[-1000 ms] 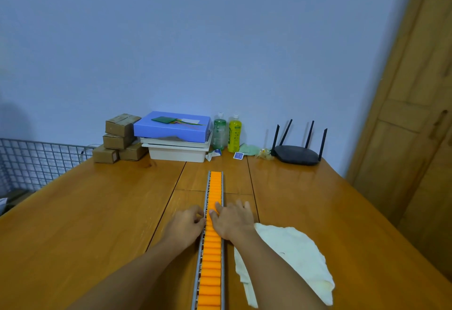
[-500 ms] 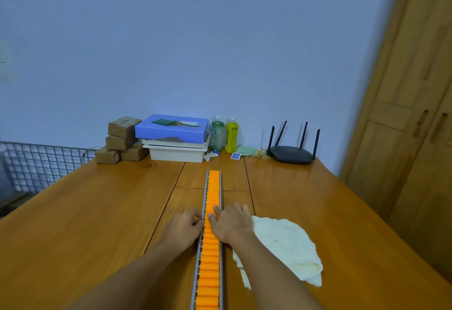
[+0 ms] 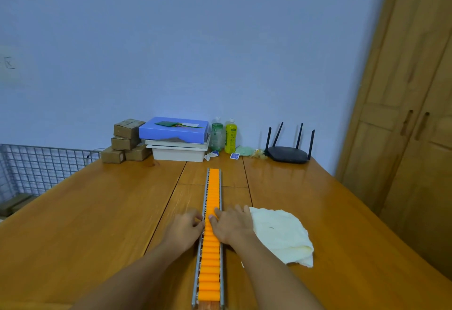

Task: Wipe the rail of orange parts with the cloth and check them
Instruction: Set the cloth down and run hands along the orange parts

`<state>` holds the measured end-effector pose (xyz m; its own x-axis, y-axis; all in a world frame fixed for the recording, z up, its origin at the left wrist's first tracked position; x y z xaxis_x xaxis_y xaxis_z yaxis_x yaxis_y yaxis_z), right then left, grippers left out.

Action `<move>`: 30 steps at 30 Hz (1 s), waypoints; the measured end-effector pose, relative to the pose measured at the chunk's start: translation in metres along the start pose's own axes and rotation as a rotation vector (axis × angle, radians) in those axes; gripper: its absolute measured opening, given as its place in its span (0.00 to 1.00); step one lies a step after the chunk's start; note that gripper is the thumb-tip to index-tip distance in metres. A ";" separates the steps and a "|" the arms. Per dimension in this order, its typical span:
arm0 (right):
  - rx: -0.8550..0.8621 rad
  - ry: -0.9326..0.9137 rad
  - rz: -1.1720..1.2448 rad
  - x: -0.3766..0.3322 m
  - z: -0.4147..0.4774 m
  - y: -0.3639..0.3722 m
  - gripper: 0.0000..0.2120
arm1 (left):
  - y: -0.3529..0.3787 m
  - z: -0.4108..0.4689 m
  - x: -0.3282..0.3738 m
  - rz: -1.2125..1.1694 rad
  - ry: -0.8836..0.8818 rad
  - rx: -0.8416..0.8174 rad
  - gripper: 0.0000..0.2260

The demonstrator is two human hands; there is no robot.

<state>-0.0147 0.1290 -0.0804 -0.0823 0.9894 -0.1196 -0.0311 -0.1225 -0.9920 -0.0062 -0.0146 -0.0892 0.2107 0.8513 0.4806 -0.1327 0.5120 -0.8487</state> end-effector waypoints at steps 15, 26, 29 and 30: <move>-0.018 0.027 0.042 -0.006 -0.045 -0.001 0.28 | -0.011 -0.034 0.014 0.088 0.060 -0.076 0.09; -0.022 0.038 0.022 -0.010 -0.084 -0.004 0.28 | -0.017 -0.071 0.025 0.120 0.111 -0.075 0.10; -0.022 0.039 0.022 -0.011 -0.094 -0.004 0.28 | -0.019 -0.084 0.028 0.116 0.126 -0.065 0.10; -0.022 0.041 0.019 -0.012 -0.097 -0.003 0.28 | -0.020 -0.088 0.028 0.116 0.127 -0.063 0.10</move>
<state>0.0831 0.1253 -0.0798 -0.0418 0.9893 -0.1400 -0.0082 -0.1405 -0.9901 0.0874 -0.0108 -0.0780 0.3185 0.8807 0.3507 -0.1029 0.3999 -0.9108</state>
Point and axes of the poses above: each hand's wrist, its own z-axis towards the middle knuckle, its own y-axis out of the palm, x = y × z, the point moved 8 cm from there along z, towards the middle knuckle, and after that the axes turned 8 degrees about z, right-handed, at the moved point
